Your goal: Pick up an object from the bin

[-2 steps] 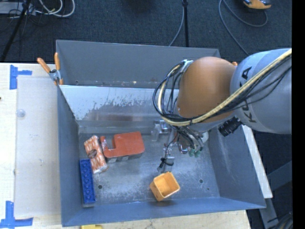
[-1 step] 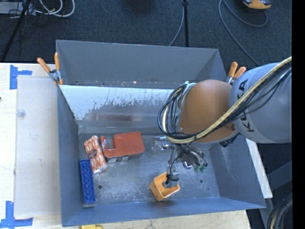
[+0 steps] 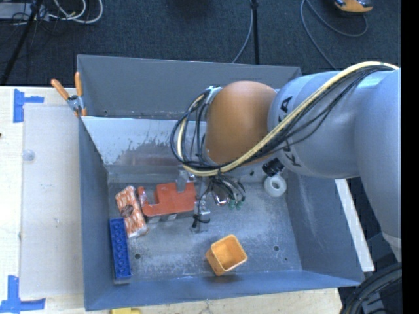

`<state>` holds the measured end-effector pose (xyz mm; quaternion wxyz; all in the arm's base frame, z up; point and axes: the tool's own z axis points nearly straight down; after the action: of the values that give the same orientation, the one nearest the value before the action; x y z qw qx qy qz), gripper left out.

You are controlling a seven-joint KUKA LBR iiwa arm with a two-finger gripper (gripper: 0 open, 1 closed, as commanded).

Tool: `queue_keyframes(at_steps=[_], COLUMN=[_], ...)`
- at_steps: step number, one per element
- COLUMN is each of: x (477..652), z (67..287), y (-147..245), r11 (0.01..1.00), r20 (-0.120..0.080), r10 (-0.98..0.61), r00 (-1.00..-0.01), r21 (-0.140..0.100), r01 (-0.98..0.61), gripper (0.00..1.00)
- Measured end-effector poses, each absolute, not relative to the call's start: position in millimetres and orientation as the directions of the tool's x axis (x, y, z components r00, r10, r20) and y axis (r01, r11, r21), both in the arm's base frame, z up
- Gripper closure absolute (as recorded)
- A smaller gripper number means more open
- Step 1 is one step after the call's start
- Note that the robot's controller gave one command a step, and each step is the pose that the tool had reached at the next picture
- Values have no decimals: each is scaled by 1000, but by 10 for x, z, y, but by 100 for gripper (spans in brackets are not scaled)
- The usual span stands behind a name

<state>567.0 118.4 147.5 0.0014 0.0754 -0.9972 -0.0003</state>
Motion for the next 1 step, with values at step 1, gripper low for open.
queue_keyframes(at_steps=[1], x=[5203], z=[1401], y=[763], r11=[958], r20=[4], r10=[-286], r00=[-958], r21=[2], r01=[-286], gripper=[0])
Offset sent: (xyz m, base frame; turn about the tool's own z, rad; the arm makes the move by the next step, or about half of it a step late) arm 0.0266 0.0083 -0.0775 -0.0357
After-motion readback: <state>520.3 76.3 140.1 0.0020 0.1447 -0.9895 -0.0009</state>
